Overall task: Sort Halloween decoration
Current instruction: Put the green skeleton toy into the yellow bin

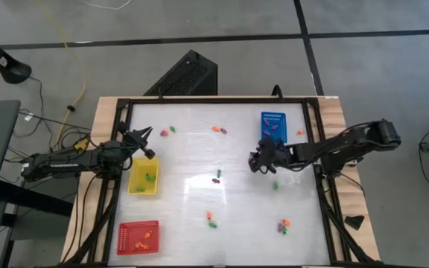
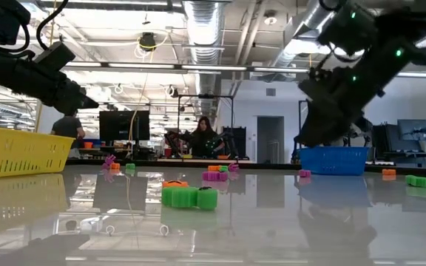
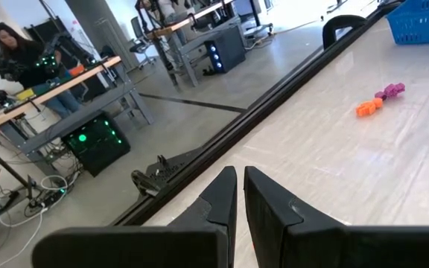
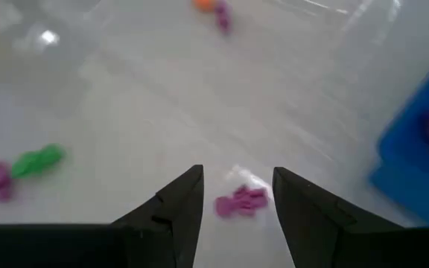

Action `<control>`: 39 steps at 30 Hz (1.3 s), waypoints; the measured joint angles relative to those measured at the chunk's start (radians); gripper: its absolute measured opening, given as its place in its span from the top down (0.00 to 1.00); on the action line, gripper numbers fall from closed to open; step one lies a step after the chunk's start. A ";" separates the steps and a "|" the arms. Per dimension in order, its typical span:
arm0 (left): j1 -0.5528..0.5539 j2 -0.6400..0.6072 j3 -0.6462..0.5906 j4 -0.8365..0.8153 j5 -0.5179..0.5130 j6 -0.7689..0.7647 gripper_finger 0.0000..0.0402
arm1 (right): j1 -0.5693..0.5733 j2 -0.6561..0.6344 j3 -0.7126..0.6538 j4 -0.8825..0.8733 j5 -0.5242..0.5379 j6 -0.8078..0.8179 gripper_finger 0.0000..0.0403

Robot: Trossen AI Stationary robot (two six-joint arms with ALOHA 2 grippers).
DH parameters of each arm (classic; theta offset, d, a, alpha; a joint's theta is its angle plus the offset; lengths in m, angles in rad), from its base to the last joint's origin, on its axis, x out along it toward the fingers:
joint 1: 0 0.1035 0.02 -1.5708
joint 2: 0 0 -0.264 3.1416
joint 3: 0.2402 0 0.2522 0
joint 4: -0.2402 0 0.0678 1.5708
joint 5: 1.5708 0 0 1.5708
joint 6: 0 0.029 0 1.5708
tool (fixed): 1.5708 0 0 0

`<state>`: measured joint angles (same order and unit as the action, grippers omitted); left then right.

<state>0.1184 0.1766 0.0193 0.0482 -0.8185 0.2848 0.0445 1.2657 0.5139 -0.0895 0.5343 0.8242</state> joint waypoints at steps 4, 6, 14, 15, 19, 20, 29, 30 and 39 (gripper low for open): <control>0.000 0.000 0.000 0.000 0.000 0.000 0.96 | 0.023 0.049 -0.017 0.044 0.054 0.112 0.52; 0.000 0.000 0.000 0.000 0.000 0.000 0.96 | 0.042 0.071 -0.016 0.054 0.100 0.147 0.52; 0.000 0.000 0.000 0.000 0.000 0.000 0.96 | 0.187 0.087 -0.017 -0.054 0.181 0.303 0.52; 0.000 0.000 0.000 0.000 0.000 0.000 0.96 | 0.219 0.078 -0.017 -0.088 0.181 0.343 0.52; 0.000 0.000 0.000 0.000 0.000 0.000 0.96 | 0.367 0.055 -0.017 -0.243 0.175 0.569 0.52; 0.000 0.000 0.000 0.000 0.000 0.000 0.96 | 0.406 0.054 -0.017 -0.276 0.175 0.631 0.52; 0.000 0.000 0.000 0.000 0.000 0.000 0.96 | 0.637 0.054 -0.017 -0.538 0.176 1.041 0.52; 0.000 0.000 0.000 0.000 0.000 0.000 0.96 | 0.646 0.054 -0.017 -0.549 0.176 1.061 0.52; 0.000 0.000 0.000 0.000 0.000 0.000 0.96 | 0.668 0.175 -0.013 -0.424 0.192 1.069 0.52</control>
<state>0.1184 0.1768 0.0193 0.0481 -0.8184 0.2848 0.7127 1.4410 0.5013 -0.5138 0.7266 1.8934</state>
